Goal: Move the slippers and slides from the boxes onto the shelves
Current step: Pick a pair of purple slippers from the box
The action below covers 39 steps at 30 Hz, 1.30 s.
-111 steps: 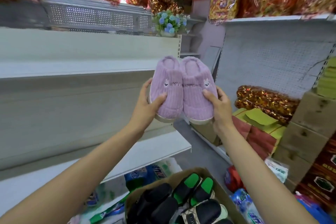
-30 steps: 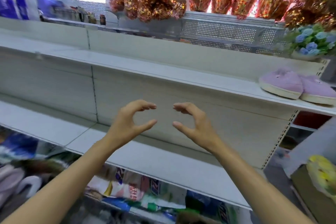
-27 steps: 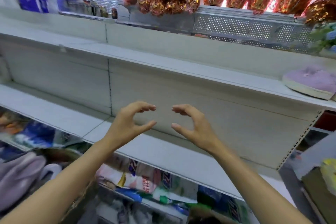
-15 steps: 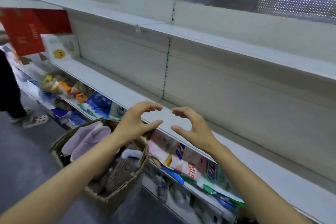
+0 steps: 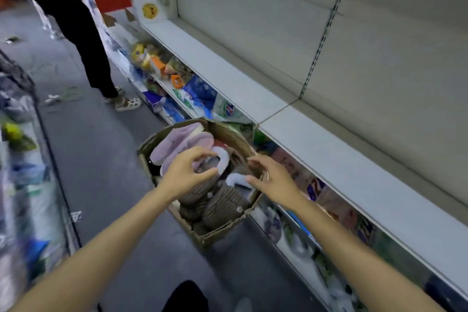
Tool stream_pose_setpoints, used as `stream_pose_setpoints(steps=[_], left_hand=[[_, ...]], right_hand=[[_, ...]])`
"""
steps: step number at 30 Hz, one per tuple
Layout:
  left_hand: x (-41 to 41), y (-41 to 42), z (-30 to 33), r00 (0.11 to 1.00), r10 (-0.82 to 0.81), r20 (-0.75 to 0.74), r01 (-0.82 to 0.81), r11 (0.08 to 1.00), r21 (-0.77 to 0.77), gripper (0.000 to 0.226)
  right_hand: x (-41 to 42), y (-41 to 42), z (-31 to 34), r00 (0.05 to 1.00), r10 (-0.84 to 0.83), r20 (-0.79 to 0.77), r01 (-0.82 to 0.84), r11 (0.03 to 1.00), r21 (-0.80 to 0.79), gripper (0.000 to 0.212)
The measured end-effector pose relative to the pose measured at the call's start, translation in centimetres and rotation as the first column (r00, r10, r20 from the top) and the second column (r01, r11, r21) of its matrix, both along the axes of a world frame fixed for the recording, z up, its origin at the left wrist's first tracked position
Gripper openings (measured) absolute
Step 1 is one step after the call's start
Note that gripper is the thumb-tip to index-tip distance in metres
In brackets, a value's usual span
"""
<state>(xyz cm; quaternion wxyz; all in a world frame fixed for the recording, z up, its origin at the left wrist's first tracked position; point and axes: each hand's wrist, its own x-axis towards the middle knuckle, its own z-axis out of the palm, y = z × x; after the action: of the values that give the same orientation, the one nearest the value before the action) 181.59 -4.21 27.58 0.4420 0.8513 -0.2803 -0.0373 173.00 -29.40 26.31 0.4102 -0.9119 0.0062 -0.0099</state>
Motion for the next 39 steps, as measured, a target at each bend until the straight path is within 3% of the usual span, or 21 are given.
stream_pose_setpoints(steps=[6, 11, 15, 19, 25, 28, 31, 35, 37, 39], left_hand=[[7.9, 5.9, -7.1, 0.973, 0.135, -0.186, -0.116, 0.987, 0.107, 0.029], [15.9, 9.4, -11.2, 0.926, 0.295, -0.236, -0.258, 0.950, 0.173, 0.029], [21.0, 11.1, -14.0, 0.829, 0.400, -0.390, -0.359, 0.917, 0.175, 0.046], [24.3, 11.2, -16.5, 0.667, 0.447, -0.596, -0.362, 0.894, 0.266, 0.047], [25.7, 11.4, -17.6, 0.612, 0.439, -0.658, -0.302, 0.898, 0.318, 0.056], [26.2, 11.9, -17.4, 0.495, 0.411, -0.765, -0.284, 0.909, 0.305, 0.056], [25.9, 12.1, -17.2, 0.356, 0.332, -0.874, -0.257, 0.934, 0.250, 0.043], [25.0, 11.4, -16.9, 0.162, 0.149, -0.976, -0.395, 0.916, 0.074, 0.026], [24.7, 11.2, -16.4, 0.163, 0.096, -0.982, -0.447, 0.894, 0.013, 0.035], [24.8, 11.2, -15.9, 0.216, 0.145, -0.965, -0.493, 0.870, 0.020, 0.046]], right_hand=[[6.2, 4.7, -6.4, 0.981, 0.003, -0.192, 0.012, 0.997, 0.077, 0.054], [12.0, 9.7, -10.5, 0.918, -0.094, -0.386, 0.180, 0.965, 0.193, 0.056], [15.9, 14.2, -12.2, 0.819, -0.167, -0.548, 0.389, 0.864, 0.318, 0.057], [18.8, 18.0, -14.6, 0.765, -0.179, -0.619, 0.486, 0.791, 0.372, 0.062], [20.3, 19.7, -16.2, 0.677, -0.289, -0.677, 0.713, 0.484, 0.507, 0.064], [20.6, 19.8, -16.0, 0.662, -0.230, -0.713, 0.743, 0.319, 0.588, 0.047], [20.8, 19.8, -15.3, 0.657, -0.230, -0.718, 0.754, 0.228, 0.616, 0.039], [20.9, 20.2, -15.5, 0.646, -0.219, -0.731, 0.756, 0.053, 0.652, 0.037], [20.9, 20.4, -16.0, 0.626, -0.263, -0.734, 0.764, 0.018, 0.645, 0.043], [20.9, 20.3, -16.0, 0.605, -0.332, -0.724, 0.773, 0.026, 0.634, 0.052]])
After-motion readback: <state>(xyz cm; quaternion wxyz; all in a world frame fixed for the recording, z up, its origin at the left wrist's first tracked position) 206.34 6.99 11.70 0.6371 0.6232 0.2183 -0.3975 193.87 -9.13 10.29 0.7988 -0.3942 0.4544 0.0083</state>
